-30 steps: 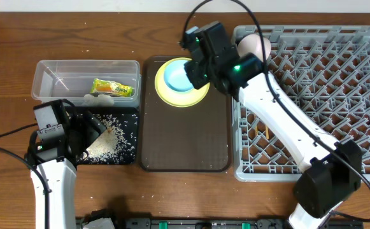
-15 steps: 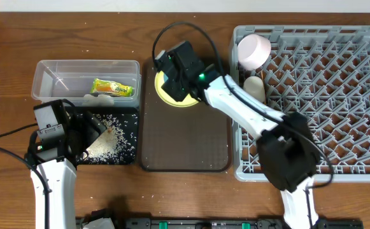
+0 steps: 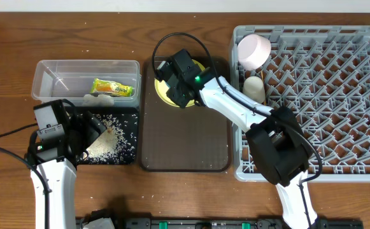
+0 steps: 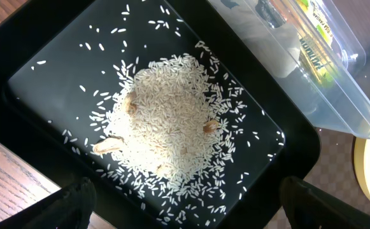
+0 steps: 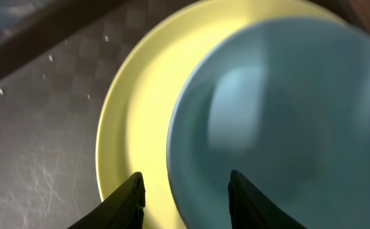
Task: Sort waste into correct bins and load items into the dishwasher rack
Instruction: 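Lower the right gripper onto the blue bowl's rim and grasp it, then lift the blue bowl and carry it right into the rack, then lower the blue bowl into the rack and open the right gripper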
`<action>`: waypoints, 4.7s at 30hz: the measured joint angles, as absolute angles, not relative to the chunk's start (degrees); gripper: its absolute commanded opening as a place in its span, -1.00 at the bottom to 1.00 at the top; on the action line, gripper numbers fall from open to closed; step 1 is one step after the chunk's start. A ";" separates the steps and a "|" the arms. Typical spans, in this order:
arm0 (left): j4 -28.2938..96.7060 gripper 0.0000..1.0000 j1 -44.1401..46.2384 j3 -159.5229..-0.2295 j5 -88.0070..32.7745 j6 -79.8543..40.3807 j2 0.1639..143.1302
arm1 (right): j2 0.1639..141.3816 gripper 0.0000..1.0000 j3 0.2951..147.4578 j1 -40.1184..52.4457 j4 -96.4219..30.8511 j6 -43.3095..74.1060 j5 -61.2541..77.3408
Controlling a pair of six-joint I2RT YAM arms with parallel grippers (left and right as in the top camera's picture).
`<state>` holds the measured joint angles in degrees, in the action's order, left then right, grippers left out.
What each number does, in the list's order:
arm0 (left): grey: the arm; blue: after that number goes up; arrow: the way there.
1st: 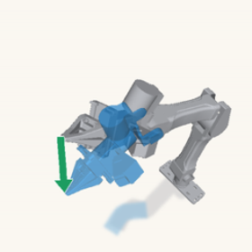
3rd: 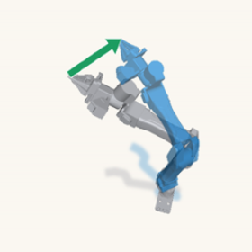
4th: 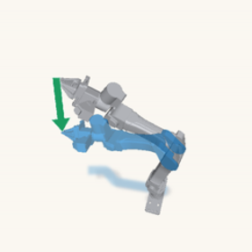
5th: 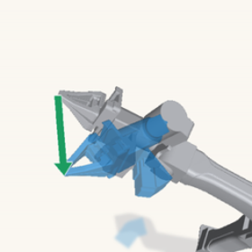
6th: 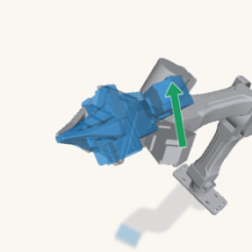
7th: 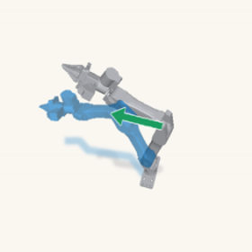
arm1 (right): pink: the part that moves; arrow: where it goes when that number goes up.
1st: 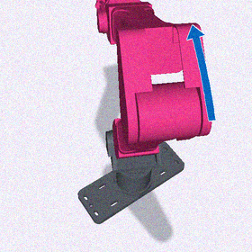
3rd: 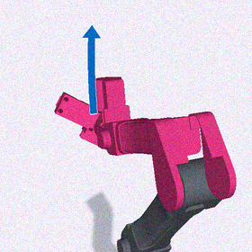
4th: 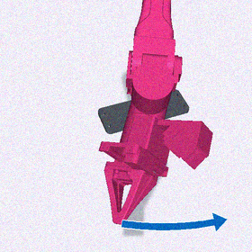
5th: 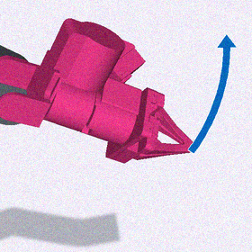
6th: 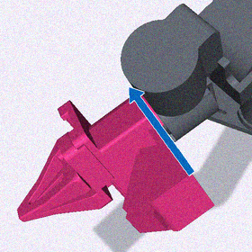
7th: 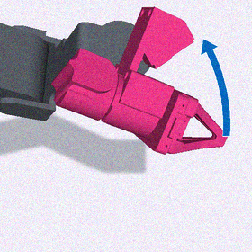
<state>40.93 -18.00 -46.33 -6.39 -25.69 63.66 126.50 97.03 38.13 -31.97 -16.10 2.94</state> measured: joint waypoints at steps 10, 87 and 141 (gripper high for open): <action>40.93 0.91 -18.00 -46.33 -6.39 -25.71 63.66 | 126.50 -0.89 97.03 38.13 -33.17 -16.53 2.13; 40.93 0.90 -18.00 -46.33 -6.39 -25.69 63.66 | 89.23 -0.98 48.95 -25.34 -41.32 1.39 83.83; 40.95 0.91 -18.00 -46.33 -6.39 -25.69 63.66 | 88.75 0.06 64.86 -23.77 -58.96 -1.54 46.39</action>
<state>40.95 -18.00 -46.33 -6.39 -25.69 63.66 88.75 64.86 -23.77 -58.96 -1.54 46.39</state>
